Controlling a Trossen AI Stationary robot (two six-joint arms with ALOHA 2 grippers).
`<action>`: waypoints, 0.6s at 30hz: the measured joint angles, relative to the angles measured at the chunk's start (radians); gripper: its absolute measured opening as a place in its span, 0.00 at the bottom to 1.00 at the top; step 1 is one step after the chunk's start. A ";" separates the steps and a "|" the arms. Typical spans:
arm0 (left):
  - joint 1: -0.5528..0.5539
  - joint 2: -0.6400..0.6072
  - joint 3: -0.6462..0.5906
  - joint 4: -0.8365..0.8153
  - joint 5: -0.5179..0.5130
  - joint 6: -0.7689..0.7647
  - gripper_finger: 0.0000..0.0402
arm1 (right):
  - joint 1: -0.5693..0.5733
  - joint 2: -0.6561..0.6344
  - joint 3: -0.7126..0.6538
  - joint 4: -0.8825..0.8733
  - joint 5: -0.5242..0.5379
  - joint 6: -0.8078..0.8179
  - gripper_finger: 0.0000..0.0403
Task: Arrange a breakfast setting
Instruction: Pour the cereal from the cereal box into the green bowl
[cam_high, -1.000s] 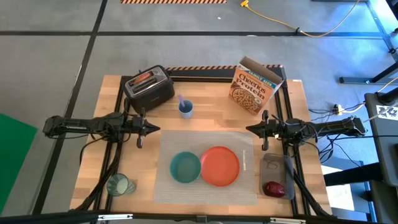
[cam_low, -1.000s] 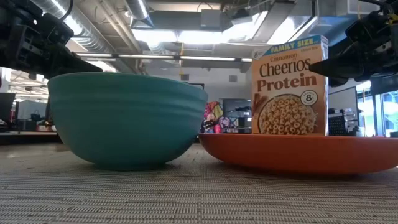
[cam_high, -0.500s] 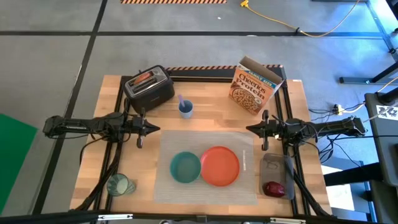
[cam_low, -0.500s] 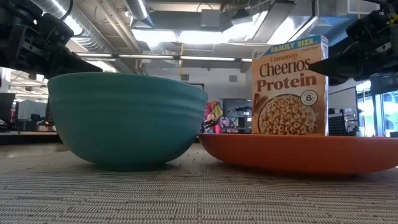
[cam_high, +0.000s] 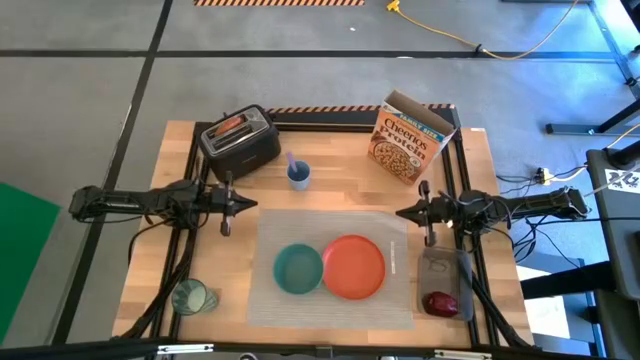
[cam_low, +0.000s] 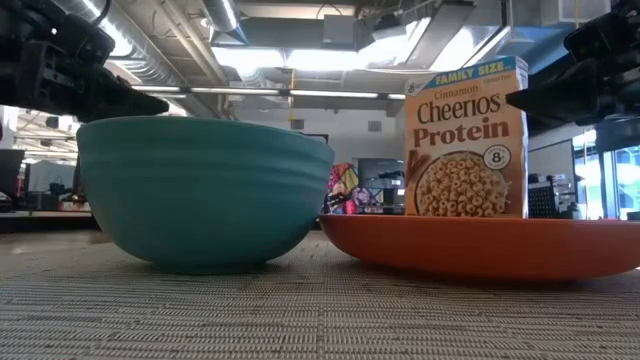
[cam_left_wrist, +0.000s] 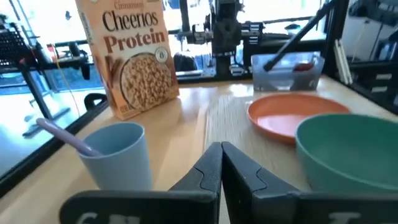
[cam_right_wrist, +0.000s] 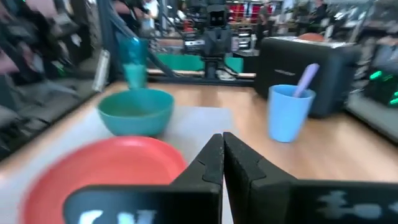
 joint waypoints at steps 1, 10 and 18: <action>0.000 0.000 0.000 0.002 0.004 -0.023 0.01 | 0.000 0.000 0.000 0.010 -0.017 0.038 0.00; 0.000 0.000 0.000 0.013 -0.002 -0.155 0.01 | 0.000 0.000 0.000 0.141 0.058 0.058 0.00; 0.000 0.000 0.000 0.140 -0.097 -0.163 0.01 | 0.000 0.000 0.000 0.105 0.067 0.096 0.06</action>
